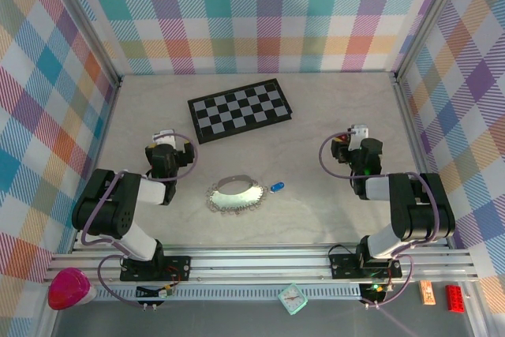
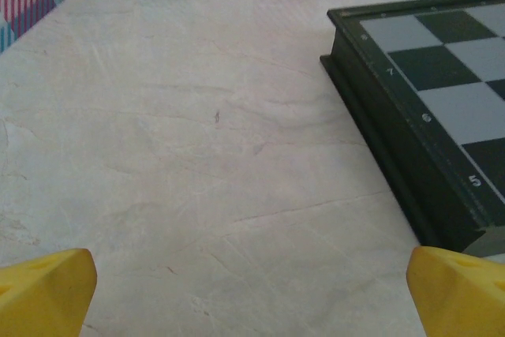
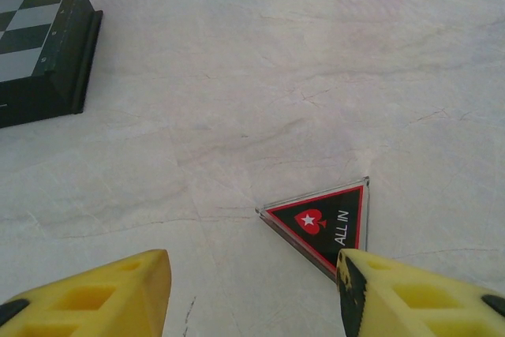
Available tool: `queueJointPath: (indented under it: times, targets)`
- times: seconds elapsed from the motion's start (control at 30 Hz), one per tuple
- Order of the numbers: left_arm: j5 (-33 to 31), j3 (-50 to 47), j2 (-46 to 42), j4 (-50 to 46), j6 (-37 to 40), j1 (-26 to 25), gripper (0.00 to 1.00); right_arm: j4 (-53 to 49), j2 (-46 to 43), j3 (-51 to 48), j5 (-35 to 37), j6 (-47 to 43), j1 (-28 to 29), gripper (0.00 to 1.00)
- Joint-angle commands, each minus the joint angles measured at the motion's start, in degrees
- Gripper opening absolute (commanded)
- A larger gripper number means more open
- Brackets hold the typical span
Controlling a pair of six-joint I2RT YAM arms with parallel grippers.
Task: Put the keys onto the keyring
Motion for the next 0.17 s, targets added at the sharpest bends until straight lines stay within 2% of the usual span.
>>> queueJointPath:
  times: [0.0, 0.13]
  targets:
    - [2.1, 1.2, -0.5, -1.1, -1.5, 1.7, 1.0, 0.0, 0.6, 1.2, -1.0, 0.9, -0.4, 0.6]
    - [5.1, 1.4, -0.6, -1.7, -0.4, 1.8, 1.0, -0.2, 0.6, 1.3, -1.1, 1.0, -0.5, 0.66]
